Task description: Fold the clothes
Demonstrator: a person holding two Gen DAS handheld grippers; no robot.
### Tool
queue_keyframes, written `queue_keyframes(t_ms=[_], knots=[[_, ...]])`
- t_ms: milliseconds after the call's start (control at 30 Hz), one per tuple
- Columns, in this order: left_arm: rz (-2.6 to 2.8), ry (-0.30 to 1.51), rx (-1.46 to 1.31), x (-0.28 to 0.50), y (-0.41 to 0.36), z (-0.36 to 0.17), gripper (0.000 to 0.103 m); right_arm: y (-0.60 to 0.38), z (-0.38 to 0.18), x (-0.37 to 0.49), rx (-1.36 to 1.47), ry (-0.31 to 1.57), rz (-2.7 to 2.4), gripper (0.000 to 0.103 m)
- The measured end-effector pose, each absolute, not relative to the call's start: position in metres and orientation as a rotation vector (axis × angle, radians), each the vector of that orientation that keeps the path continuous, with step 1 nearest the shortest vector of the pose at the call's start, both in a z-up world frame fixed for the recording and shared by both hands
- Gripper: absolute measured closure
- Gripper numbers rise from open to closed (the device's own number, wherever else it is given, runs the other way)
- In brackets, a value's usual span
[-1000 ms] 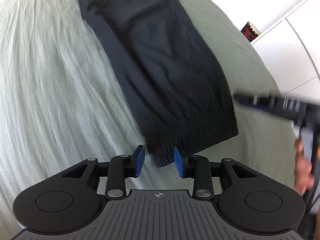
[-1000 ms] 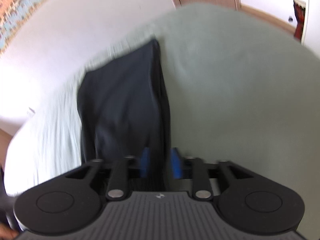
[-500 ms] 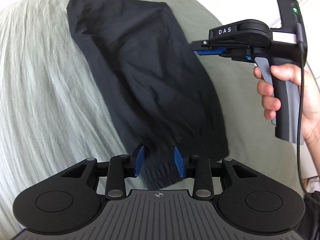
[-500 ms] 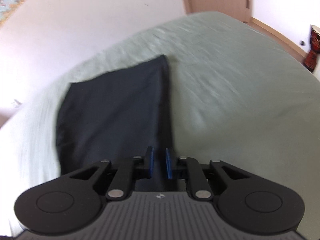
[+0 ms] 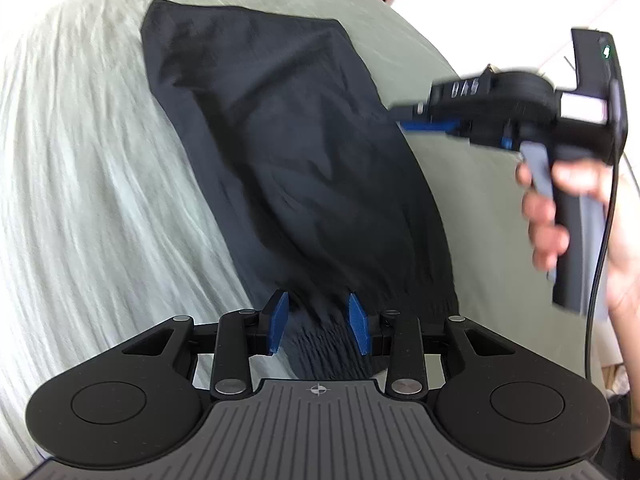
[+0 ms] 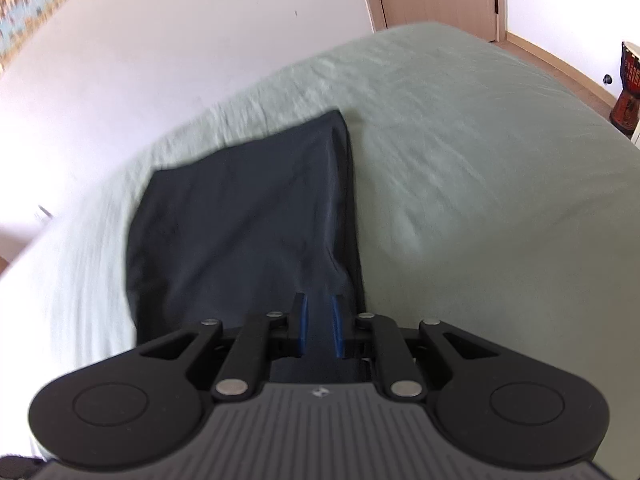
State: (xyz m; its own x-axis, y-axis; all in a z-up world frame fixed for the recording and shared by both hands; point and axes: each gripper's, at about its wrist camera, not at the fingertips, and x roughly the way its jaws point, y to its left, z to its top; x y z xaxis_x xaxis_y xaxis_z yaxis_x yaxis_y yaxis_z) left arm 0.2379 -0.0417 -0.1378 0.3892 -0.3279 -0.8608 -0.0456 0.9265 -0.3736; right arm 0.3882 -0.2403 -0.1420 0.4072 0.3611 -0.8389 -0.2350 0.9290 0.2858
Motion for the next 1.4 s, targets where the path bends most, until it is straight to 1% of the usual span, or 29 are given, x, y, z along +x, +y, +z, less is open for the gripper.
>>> queue_keyframes(t_ms=[133,167,233,367,467,567,667,700,733,800,1033,1167,1200,1233,1267,1300,1333,1367,1400], knots=[[-0.158,1.194,-0.354,0.240,-0.039,-0.144,0.070,-0.252,-0.162,0.399,0.177,1.135,0.293,0.089],[-0.152,1.199,-0.371,0.238,-0.034,-0.146,0.070,-0.254,-0.162,0.401,0.187,1.133,0.292,0.089],[-0.151,1.196,-0.401,0.231,-0.023,-0.134,0.070,-0.261,-0.152,0.403,0.216,1.102,0.297,0.089],[-0.130,1.112,-0.375,0.253,-0.008,-0.111,0.070,-0.261,-0.134,0.411,0.256,1.048,0.343,0.089],[-0.100,1.061,-0.378,0.283,0.001,-0.105,0.070,-0.247,-0.131,0.419,0.238,1.048,0.380,0.089],[-0.083,1.052,-0.375,0.306,0.006,-0.113,0.070,-0.224,-0.145,0.429,0.189,1.078,0.391,0.089],[-0.042,1.084,-0.347,0.318,0.009,-0.128,0.070,-0.222,-0.159,0.437,0.156,1.101,0.332,0.089],[-0.026,1.102,-0.342,0.321,0.012,-0.135,0.070,-0.225,-0.162,0.440,0.169,1.108,0.320,0.089],[-0.022,1.109,-0.349,0.319,0.016,-0.139,0.070,-0.230,-0.165,0.443,0.193,1.112,0.315,0.091],[-0.041,1.094,-0.378,0.310,0.025,-0.141,0.070,-0.240,-0.168,0.450,0.243,1.114,0.300,0.092],[-0.006,1.094,-0.432,0.297,0.040,-0.128,0.070,-0.262,-0.144,0.442,0.289,1.064,0.275,0.090],[-0.022,1.085,-0.359,0.275,0.025,-0.102,0.070,-0.273,-0.107,0.394,0.241,1.006,0.343,0.089],[-0.029,1.081,-0.337,0.266,0.022,-0.093,0.070,-0.275,-0.100,0.382,0.232,0.998,0.355,0.086],[-0.037,1.075,-0.316,0.259,0.019,-0.085,0.070,-0.276,-0.094,0.371,0.226,0.995,0.360,0.079],[-0.045,1.066,-0.291,0.252,0.013,-0.077,0.069,-0.278,-0.087,0.356,0.215,0.992,0.365,0.076],[-0.052,1.057,-0.260,0.242,0.005,-0.068,0.068,-0.280,-0.081,0.342,0.204,0.989,0.370,0.067],[-0.058,1.050,-0.231,0.233,-0.003,-0.060,0.065,-0.281,-0.074,0.327,0.193,0.986,0.375,0.058],[-0.066,1.042,-0.201,0.223,-0.011,-0.052,0.061,-0.283,-0.068,0.312,0.179,0.983,0.379,0.055],[-0.075,1.033,-0.171,0.212,-0.020,-0.045,0.059,-0.284,-0.061,0.293,0.158,0.979,0.381,0.048]])
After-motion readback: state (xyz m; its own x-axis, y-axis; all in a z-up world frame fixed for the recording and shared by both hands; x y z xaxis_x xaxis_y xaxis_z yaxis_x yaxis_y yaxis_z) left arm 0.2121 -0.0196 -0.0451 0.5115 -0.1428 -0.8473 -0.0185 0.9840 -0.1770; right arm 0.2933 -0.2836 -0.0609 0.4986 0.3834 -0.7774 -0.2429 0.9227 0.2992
